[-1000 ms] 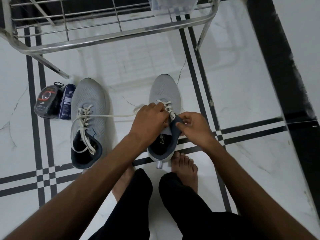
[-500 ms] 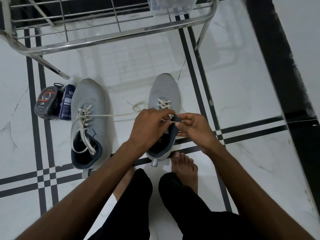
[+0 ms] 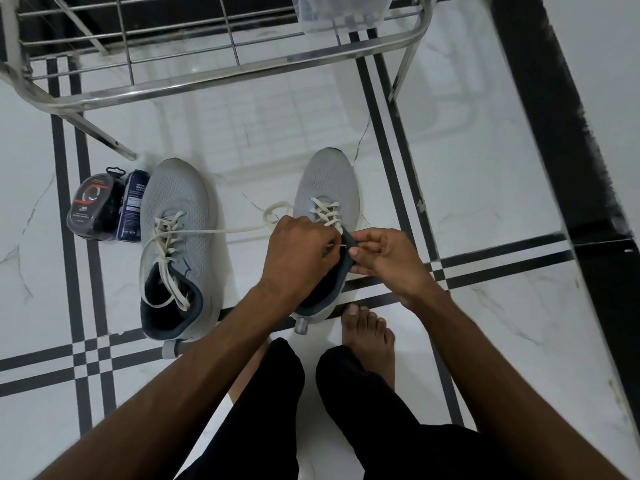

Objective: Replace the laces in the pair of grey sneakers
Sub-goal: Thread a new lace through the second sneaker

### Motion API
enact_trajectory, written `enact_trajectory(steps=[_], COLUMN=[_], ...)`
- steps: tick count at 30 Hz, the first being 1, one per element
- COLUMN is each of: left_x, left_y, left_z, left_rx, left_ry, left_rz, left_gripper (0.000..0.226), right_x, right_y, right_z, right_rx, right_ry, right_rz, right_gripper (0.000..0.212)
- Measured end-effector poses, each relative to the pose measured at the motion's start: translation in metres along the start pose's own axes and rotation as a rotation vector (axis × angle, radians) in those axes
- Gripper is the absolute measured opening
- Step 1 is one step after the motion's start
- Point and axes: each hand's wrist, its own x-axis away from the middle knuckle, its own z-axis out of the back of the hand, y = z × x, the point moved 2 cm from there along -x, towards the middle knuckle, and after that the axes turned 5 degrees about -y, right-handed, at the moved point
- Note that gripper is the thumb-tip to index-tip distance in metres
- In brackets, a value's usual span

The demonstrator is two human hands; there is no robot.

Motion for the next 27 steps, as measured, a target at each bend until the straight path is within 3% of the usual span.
enact_trajectory(steps=[10,15,17,19,21,24,27], left_x=[0.000,0.008,0.013,0.021,0.029,0.041,0.048], left_y=[0.006,-0.004,-0.007,-0.013,-0.025,-0.042,-0.048], left_z=[0.000,-0.006,-0.008,-0.011,-0.010,-0.011,-0.013], left_rx=[-0.009,0.016,0.040,0.073,0.140,0.350,0.449], left_ry=[0.012,0.065,0.109,0.111,0.163,0.265,0.273], left_rz=[-0.064,-0.017,-0.004,0.068,0.179,0.322,0.357], left_gripper=[0.012,0.010,0.010,0.045,0.067,0.061,0.052], right_x=[-0.001,0.000,-0.003,-0.007,-0.008,-0.001,0.013], right_y=[-0.001,0.004,0.007,0.008,0.009,0.020,0.046], right_z=[-0.002,0.001,0.001,-0.003,-0.007,0.006,0.043], right_rx=[0.124,-0.020,0.115,0.373,0.568,0.567,0.508], right_ry=[-0.032,-0.065,-0.017,0.036,0.097,0.209,0.391], right_rz=[0.045,0.027,0.055,0.126,0.180,0.172,-0.012], right_gripper=[0.027,0.018,0.011,0.009,0.017,0.020,0.016])
